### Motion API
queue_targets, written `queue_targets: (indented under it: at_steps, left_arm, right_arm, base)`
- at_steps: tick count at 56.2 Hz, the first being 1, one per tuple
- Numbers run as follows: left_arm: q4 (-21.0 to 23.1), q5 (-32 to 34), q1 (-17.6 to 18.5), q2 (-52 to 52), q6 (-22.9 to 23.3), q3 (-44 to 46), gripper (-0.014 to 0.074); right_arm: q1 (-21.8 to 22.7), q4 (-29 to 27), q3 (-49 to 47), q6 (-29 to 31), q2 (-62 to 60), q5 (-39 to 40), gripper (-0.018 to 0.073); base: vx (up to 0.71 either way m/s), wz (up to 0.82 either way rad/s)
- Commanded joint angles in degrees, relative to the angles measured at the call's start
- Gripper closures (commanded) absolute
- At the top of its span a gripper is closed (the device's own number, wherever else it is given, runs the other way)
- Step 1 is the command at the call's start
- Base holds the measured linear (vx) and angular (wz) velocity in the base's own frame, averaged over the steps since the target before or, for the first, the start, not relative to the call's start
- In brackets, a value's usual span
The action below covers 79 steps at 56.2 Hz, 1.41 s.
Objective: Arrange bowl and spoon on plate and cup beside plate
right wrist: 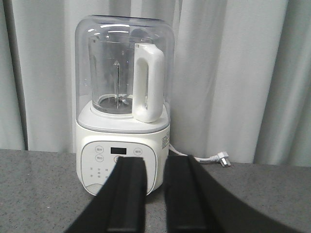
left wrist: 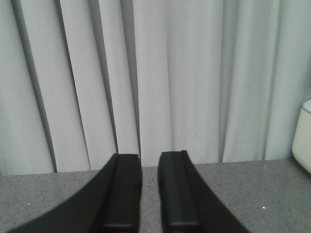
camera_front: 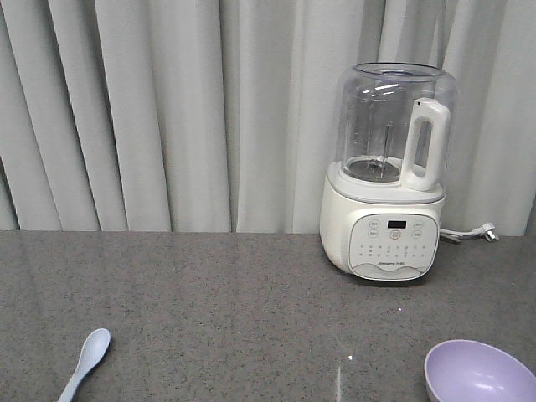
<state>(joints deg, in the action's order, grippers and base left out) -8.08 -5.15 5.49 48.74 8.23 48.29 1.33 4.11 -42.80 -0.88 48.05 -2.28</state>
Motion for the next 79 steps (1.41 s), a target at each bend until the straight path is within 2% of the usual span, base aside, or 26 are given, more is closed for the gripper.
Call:
queue_targets:
  at_steps: [1, 6, 11, 15, 19, 27, 30, 34, 41, 45, 60, 73, 79]
  left_arm:
    - [0.11, 4.71, 0.03, -0.12, -0.07, 2.01, 0.0145]
    - [0.3, 4.28, 0.03, -0.07, 0.45, 2.01, 0.0041]
    - [0.15, 3.3, 0.03, 0.5, 1.0, 2.12, 0.0005]
    - [0.09, -0.56, 0.03, 2.22, 0.73, 4.13, 0.001]
    - [0.09, -8.42, 0.03, 5.74, 0.39, 8.41, 0.0018]
    - [0.53, -23.06, 0.03, 16.78, -3.32, 17.03, 0.0046]
    - [2.88, -26.17, 0.03, 21.28, -3.34, 18.44, 0.0058]
    - [8.08, -28.53, 0.14, 26.32, -4.63, 18.56, 0.0074]
    - [16.97, -30.47, 1.82, 33.9, -13.62, 18.56, 0.0102]
    - [19.5, -30.39, 2.66, 36.88, -16.59, 18.56, 0.0114]
    - [19.41, -34.35, 2.92, 44.56, -15.76, 21.88, 0.0119]
    - [15.07, -36.85, 2.92, 48.79, -11.89, 22.42, 0.0125]
    - [14.91, -37.26, 2.92, 49.85, -11.16, 22.42, 0.0148]
  right_arm:
    - [0.36, 0.32, -2.0, 0.2, -0.29, 5.83, 0.0121]
    - [0.36, 0.32, -2.0, 0.2, -0.29, 6.92, -0.0022]
    - [0.36, 0.32, -2.0, 0.2, -0.29, 7.36, -0.0092]
    - [0.36, 0.32, -2.0, 0.2, -0.29, 7.54, -0.0101]
    - [0.36, 0.32, -2.0, 0.2, -0.29, 7.59, -0.0094]
    - [0.36, 0.32, -2.0, 0.2, -0.29, 7.78, -0.0064]
    - [0.36, 0.32, -2.0, 0.2, -0.29, 7.73, -0.0048]
    - [0.36, 0.32, -2.0, 0.2, -0.29, 7.73, -0.0029]
    - [0.36, 0.32, -2.0, 0.2, -0.29, 7.73, -0.0013]
    - [0.36, 0.32, -2.0, 0.2, -0.29, 7.73, -0.0012]
    - [0.36, 0.32, -2.0, 0.2, -0.29, 7.73, -0.0012]
    - [0.36, 0.32, -2.0, 0.2, -0.29, 7.59, -0.0012]
    - [0.36, 0.32, -2.0, 0.2, -0.29, 7.56, -0.0012]
  base:
    - [0.0, 0.0]
    - [0.0, 0.0]
    - [0.0, 0.0]
    - [0.0, 0.0]
    - [0.0, 0.0]
    - [0.0, 0.0]
    - [0.0, 0.0]
    - [0.0, 0.0]
    - [0.0, 0.0]
    - [0.0, 0.0]
    - [0.0, 0.0]
    - [0.0, 0.0]
    - [0.0, 0.0]
